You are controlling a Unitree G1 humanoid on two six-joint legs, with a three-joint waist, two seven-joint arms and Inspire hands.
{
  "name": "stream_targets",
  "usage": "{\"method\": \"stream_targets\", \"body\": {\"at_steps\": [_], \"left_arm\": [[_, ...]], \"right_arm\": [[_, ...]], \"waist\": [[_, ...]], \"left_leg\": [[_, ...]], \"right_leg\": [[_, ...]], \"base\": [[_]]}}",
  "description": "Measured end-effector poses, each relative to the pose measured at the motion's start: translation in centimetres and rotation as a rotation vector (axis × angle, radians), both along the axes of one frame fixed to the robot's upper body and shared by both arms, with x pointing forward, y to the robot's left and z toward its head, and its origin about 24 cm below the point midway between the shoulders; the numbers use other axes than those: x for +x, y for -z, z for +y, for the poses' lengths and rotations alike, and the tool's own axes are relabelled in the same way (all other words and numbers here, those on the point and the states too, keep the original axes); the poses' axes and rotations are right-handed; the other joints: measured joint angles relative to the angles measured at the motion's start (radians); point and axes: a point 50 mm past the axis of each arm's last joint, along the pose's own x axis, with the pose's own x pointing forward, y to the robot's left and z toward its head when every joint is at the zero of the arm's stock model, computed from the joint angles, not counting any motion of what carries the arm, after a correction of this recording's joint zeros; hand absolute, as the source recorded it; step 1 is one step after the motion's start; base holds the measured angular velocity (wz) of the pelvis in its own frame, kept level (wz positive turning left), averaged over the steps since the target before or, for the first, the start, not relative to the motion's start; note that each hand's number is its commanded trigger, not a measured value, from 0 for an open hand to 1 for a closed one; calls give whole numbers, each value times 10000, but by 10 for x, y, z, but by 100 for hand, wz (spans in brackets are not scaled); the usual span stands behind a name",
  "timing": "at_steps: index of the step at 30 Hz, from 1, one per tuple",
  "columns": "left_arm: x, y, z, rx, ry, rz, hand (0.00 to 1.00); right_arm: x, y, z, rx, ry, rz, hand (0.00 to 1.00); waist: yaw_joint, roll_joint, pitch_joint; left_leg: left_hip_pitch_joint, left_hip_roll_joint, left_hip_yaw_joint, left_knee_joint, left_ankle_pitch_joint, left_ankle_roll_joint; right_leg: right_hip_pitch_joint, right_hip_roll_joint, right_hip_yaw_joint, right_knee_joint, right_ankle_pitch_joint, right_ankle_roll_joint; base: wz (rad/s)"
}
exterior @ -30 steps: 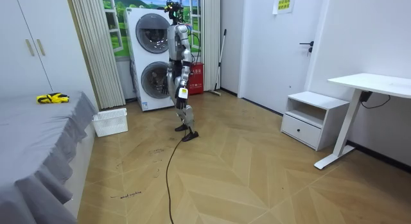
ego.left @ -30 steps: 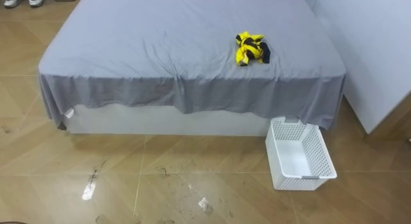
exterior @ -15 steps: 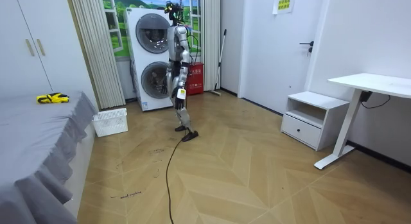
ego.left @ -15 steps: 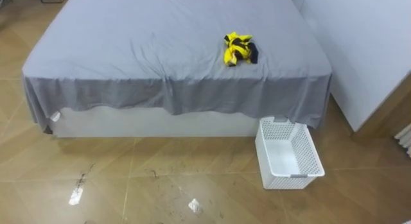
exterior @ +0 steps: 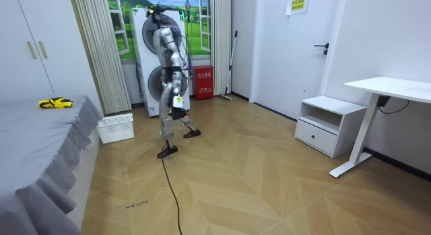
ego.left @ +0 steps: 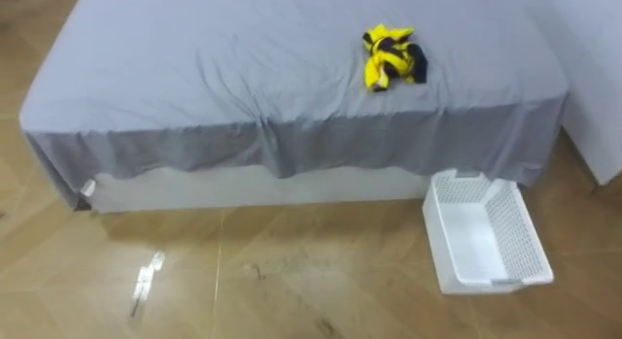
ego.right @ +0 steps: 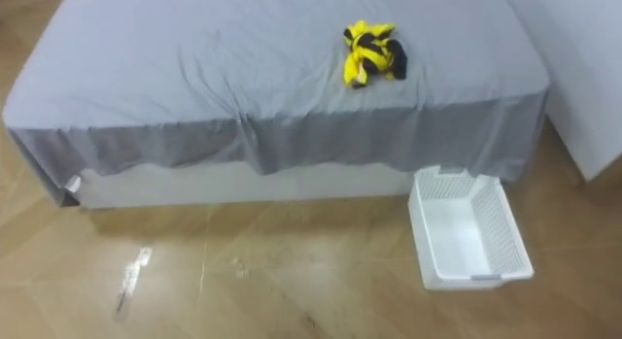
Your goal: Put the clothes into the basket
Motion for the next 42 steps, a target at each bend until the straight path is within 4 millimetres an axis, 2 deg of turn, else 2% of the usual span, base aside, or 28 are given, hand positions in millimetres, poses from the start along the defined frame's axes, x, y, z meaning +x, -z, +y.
{"method": "stream_targets", "body": {"at_steps": [1,2,3,4,5,7,8,9,10,11,12,13,14,15,16,17,19,21,22,25,27,29,30,31,35,36,39,42], "left_arm": [[5,0,0,61,217,-93,0],[8,-1,-1,85,331,-125,0],[17,-1,-3,93,563,-296,0],[26,-2,-5,139,884,-470,0],[31,-3,-6,125,994,-582,0],[44,-6,-8,240,1456,-964,0],[46,-6,-9,266,1626,-981,0],[48,-6,-10,251,1870,-991,0],[48,-5,-13,186,2092,-923,0],[48,-5,-16,101,2207,-911,0],[43,-3,-19,-25,2265,-794,0],[39,-3,-18,-14,2249,-691,0],[36,-2,-18,-17,2220,-603,0],[26,0,-17,-48,2093,-340,0],[19,0,-16,-90,2011,-194,0],[16,1,-15,-112,1973,-145,0],[4,1,-10,-91,1704,67,0],[-3,1,-6,-30,1560,205,0],[-2,0,-5,-6,1464,138,0],[7,-3,-5,-29,1264,-341,0],[11,-4,-4,-4,1268,-542,0],[15,-6,-4,5,1279,-750,0],[13,-6,-2,35,1196,-707,0],[12,-5,-2,45,1194,-682,0],[5,-2,-4,-185,1345,-349,0],[4,-2,-5,-221,1351,-260,0],[7,-2,-6,-232,1429,-325,0],[7,-2,-5,-199,1390,-313,0]], "right_arm": [[7,-2,1,-36,-106,-339,0],[10,-3,1,-64,-144,-499,0],[20,-5,1,-73,-214,-915,0],[32,-8,2,-50,-283,-1353,0],[38,-10,3,-40,-315,-1558,0],[59,-18,8,-12,-567,-2449,0],[62,-19,10,-3,-594,-2588,0],[67,-22,12,13,-707,-2816,0],[73,-25,13,-29,-727,-3085,0],[75,-26,13,-88,-715,-3184,0],[78,-28,12,-267,-651,-3383,0],[86,-33,15,-345,-611,-3815,0],[90,-34,15,-378,-619,-4001,0],[101,-40,15,-440,-646,-4394,0],[111,-47,14,-551,-630,-4851,0],[114,-50,14,-588,-593,-5035,0],[124,-62,16,-672,-632,-5788,0],[132,-72,18,-631,-697,-6394,0],[137,-77,17,-646,-582,-6699,0],[139,-80,11,-852,-410,-6775,0],[141,-82,10,-966,-312,-6779,0],[147,-91,10,-1072,-244,-7116,0],[148,-93,11,-1089,-163,-7204,0],[149,-94,10,-1183,-139,-7273,0],[147,-94,6,-1346,90,-7206,0],[148,-95,7,-1383,150,-7227,0],[150,-97,6,-1573,173,-7243,0],[155,-101,6,-1709,122,-7414,0]], "waist": [[7,47,-10],[14,80,-11],[43,120,21],[82,240,82],[64,315,92],[43,595,155],[12,612,151],[9,616,137],[-26,636,133],[-32,688,112],[19,779,12],[103,757,-39],[106,778,-114],[132,973,-95],[109,1135,-17],[97,1158,-7],[29,1154,-4],[-42,1026,13],[-237,941,82],[-264,714,109],[-150,632,54],[-144,666,21],[-142,591,-85],[-213,535,-180],[-241,543,-133],[-247,531,-141],[-247,638,-43],[-239,648,-36]], "left_leg": [[656,-62,-78,-480,-158,4],[954,-83,-149,-754,-205,12],[1560,-127,-275,-1289,-215,11],[2079,-61,-418,-1740,-237,-28],[2315,-2,-536,-1896,-256,-57],[3016,388,-848,-2232,-515,-213],[3166,485,-902,-2268,-591,-257],[3515,614,-1043,-2398,-762,-389],[3871,710,-1225,-2555,-952,-506],[4111,798,-1280,-2640,-1029,-575],[4523,998,-1432,-2752,-1196,-771],[4703,1190,-1460,-2648,-1410,-1008],[4713,1334,-1481,-2523,-1517,-1167],[4774,1618,-1426,-2253,-1623,-1421],[4915,1832,-1352,-1987,-1632,-1604],[4944,1900,-1329,-1775,-1595,-1669],[4590,2261,-1244,232,-1043,-2243],[3985,2513,-1258,2058,-368,-2314],[3553,2668,-1236,2815,-501,-2199],[2450,2499,-1209,2597,-1069,-1981],[1789,2326,-1239,1626,-1304,-1923],[1256,2238,-1234,194,-1138,-1941],[1208,2115,-1181,-102,-719,-1549],[1540,1977,-1131,-544,-647,-1485],[2244,1625,-1063,-1369,-415,-1415],[2264,1579,-1074,-1494,-407,-1406],[2215,1556,-1109,-1661,-379,-1374],[2143,1409,-1123,-1836,-231,-1338]], "right_leg": [[-502,-64,-41,1377,1173,-54],[-780,-111,-72,2016,1575,-104],[-1446,-135,-193,3104,1302,-213],[-2176,8,-434,3717,747,-453],[-2485,110,-610,3743,459,-569],[-3945,988,-872,2692,-164,-835],[-4233,1177,-973,2052,-164,-843],[-4661,1490,-1056,500,-40,-895],[-4775,1661,-1202,-1295,601,-992],[-4823,1728,-1292,-1802,1262,-1098],[-4861,1916,-1369,-2591,2218,-1325],[-4861,2086,-1412,-2723,2762,-1643],[-4820,2195,-1490,-2612,2707,-1688],[-4577,2406,-1739,-2285,2527,-1944],[-4405,2598,-1792,-1941,2107,-2042],[-4348,2642,-1813,-1751,1898,-2076],[-3614,2861,-1901,-1837,1484,-2251],[-2729,2990,-1768,-2652,1310,-2237],[-2285,3017,-1769,-2990,1236,-2238],[-1463,3019,-1547,-3687,1219,-2213],[-1382,2990,-1193,-3771,1195,-2171],[-1417,2994,-900,-3775,1149,-2090],[-1436,2932,-596,-3755,1094,-1974],[-1417,2865,-485,-3803,1103,-1883],[-1272,2687,-496,-3821,1116,-1802],[-1265,2628,-648,-3819,1062,-1710],[-1375,2582,-714,-3819,1056,-1700],[-1556,2491,-771,-3818,1022,-1647]], "base": [[0],[-4],[0],[5],[16],[25],[26],[38],[37],[39],[18],[11],[-6],[-6],[-7],[0],[-8],[-11],[7],[-6],[-51],[-57],[-46],[-40],[-17],[0],[3],[1]]}}
